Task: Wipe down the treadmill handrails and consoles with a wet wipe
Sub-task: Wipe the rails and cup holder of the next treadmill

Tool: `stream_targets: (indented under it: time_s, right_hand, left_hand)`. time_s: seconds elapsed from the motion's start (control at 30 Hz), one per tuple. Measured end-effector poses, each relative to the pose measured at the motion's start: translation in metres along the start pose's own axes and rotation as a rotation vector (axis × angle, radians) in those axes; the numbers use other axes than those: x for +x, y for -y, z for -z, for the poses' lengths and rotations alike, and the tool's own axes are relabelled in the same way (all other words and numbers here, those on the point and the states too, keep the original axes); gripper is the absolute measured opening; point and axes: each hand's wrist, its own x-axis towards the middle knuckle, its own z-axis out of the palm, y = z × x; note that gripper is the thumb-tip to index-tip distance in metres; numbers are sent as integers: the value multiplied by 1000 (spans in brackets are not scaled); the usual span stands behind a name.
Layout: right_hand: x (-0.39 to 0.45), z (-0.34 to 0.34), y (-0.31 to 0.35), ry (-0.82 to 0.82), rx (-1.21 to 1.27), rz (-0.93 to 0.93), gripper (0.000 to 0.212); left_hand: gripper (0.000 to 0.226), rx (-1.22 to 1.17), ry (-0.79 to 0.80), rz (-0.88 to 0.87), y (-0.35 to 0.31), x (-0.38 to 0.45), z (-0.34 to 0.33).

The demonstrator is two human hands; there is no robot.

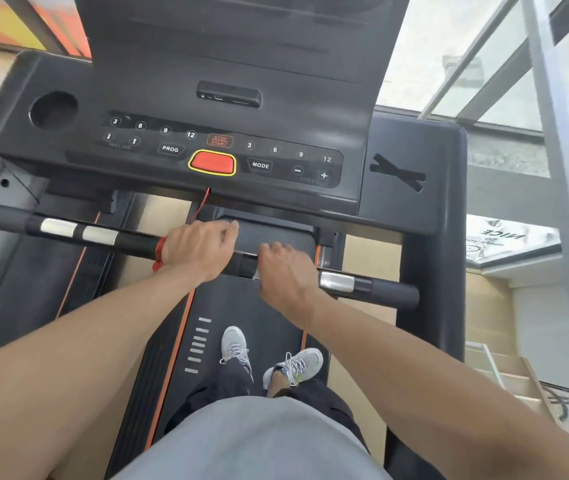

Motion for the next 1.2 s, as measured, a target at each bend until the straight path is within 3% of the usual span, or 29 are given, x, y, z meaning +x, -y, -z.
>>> stream_targets:
  time_s: [0.1,0.17,0.4,0.53,0.73,0.83,0.93,1.0,1.07,1.13,1.17,1.2]
  right_hand:
    - [11,-5,19,-86,26,33,19]
    - [1,-6,6,-112,-1,41,15]
    - [-76,-1,-122,18,-115,-201,26]
    - [-58,1,-86,23,-111,-219,25]
    - [-14,-15,12,-182,184,-23,50]
    - [-32,-11,-13,-192,340,110,57]
    - [-58,15,-46,-147,644,-19,43]
    - [-61,44,-57,-308,942,-206,26]
    - [-52,70,-69,-715,1111,-417,17]
    - [-39,91,-80,-1080,1031,-547,24]
    - [-32,94,-83,-1138,933,-560,25]
    - [-23,90,-83,-1093,821,-545,27]
  left_hand:
    - [59,-31,-21,-14,5,3,-4]
    - [56,-57,-8,16,7,5,-5]
    - [62,-15,-76,-9,9,2,-10]
    - [55,-6,-72,-44,4,0,-6]
    - [71,-82,14,-56,10,-3,-3]
    - [73,-140,-72,-124,16,-15,-1]
    - [62,-191,-156,-235,19,-25,1]
    - [44,-287,-161,-246,21,-21,-1]
    - [27,-376,-162,-294,19,-15,-3]
    - [35,-388,-193,-432,10,-12,-4]
    - [41,-361,-223,-508,5,-9,-5]
    - [47,-333,-260,-572,0,-6,-5]
